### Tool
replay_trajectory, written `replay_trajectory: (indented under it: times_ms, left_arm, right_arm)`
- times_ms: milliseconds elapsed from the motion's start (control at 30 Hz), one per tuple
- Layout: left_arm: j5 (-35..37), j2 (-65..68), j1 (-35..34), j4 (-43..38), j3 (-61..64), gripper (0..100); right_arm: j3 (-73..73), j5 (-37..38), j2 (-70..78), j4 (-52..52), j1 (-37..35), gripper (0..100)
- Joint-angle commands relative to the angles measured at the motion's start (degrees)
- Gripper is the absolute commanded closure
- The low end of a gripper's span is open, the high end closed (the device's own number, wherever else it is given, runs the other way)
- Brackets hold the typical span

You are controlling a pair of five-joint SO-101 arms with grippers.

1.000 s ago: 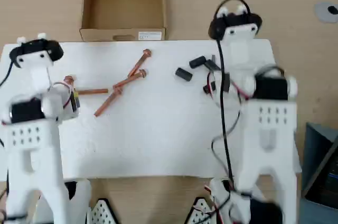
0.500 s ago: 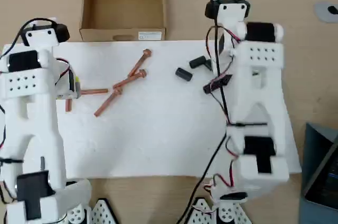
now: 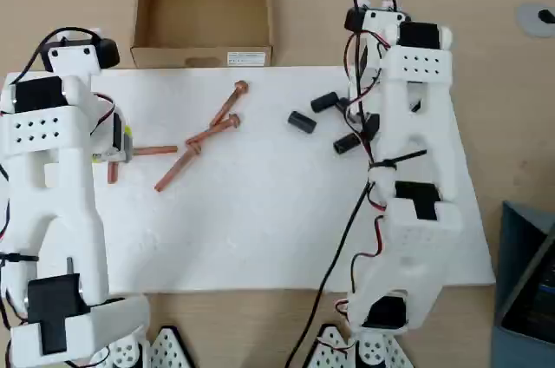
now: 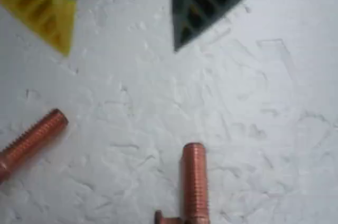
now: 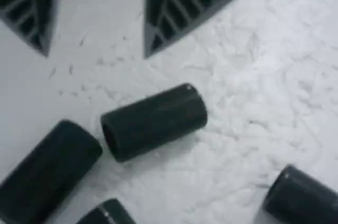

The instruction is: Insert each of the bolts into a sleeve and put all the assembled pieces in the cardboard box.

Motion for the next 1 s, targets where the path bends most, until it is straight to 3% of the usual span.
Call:
replay_trajectory:
  times_ms: [0,400,967]
  left_arm:
    - [-0.26,-0.22,0.79,0.09,-2.46,86]
    - [-0.35,-0.22,0.79,0.09,-2.46,86]
    - [-0.35,-0.22,0.79,0.09,-2.46,86]
  right_arm:
    - [-3.74,-0.44,2.15,-0.18,1.10,85.5]
    - [-15.69,-0.35,15.87,0.18,3.91,85.3]
    - [-15.96,0.00,22.20,-2.37,3.56,85.3]
